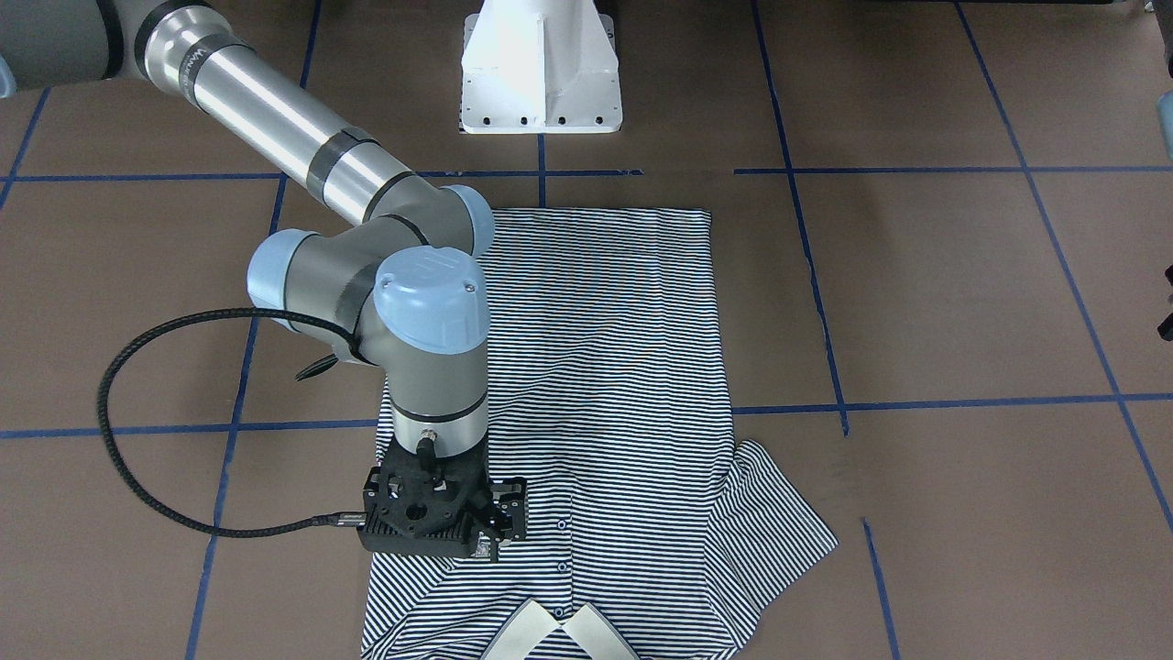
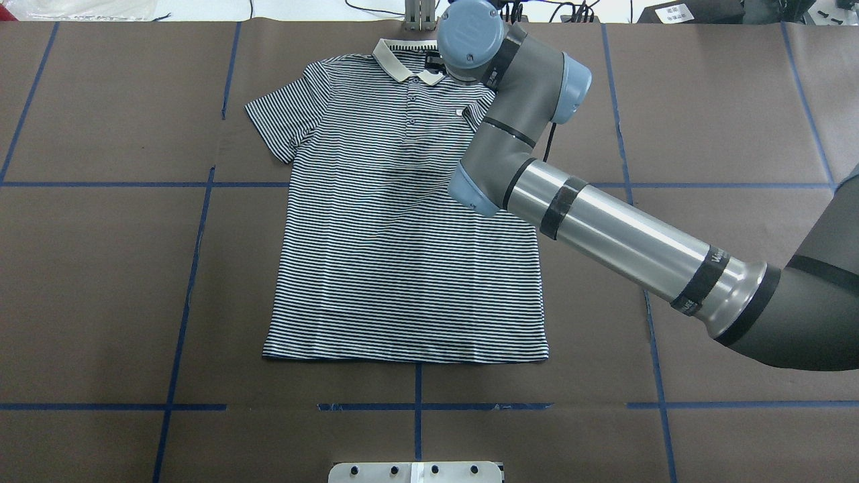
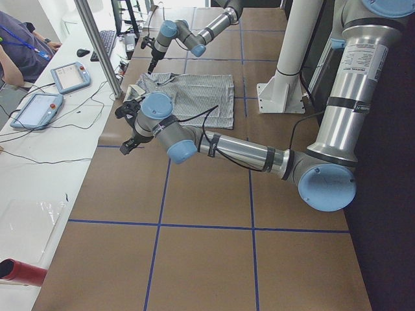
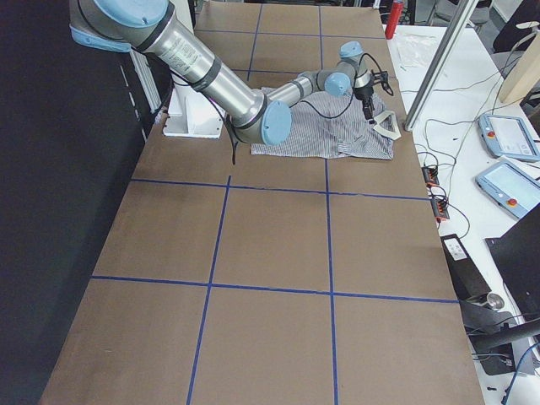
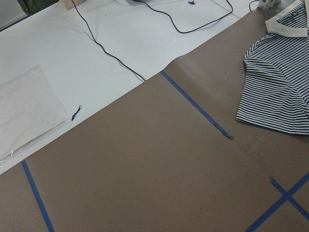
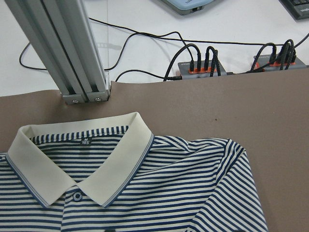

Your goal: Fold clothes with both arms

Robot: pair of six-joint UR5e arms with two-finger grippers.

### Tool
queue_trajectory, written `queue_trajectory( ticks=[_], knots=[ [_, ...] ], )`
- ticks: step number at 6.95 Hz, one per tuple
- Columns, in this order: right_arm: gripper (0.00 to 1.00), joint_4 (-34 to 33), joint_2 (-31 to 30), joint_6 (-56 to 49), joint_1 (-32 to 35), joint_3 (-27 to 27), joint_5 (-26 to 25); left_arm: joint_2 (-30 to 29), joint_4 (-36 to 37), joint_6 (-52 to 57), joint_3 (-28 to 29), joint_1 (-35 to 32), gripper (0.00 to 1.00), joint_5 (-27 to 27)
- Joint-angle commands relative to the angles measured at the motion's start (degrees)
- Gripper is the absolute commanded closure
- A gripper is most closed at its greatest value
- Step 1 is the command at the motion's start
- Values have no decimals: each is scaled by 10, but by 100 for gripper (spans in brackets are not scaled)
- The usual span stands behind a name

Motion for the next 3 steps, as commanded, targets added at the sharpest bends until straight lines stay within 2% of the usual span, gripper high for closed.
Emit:
queue_trajectory(
  ticks=[1, 2, 3],
  knots=[
    [0, -28, -68, -132, 94, 77, 136, -30, -52, -113, 10, 91, 0, 19],
    [0, -25, -120, -184, 130, 118, 183, -75, -53, -201, 42, 132, 0, 52],
    [0, -24, -175, -228, 160, 161, 207, -92, -54, -299, 53, 163, 1, 119]
  ],
)
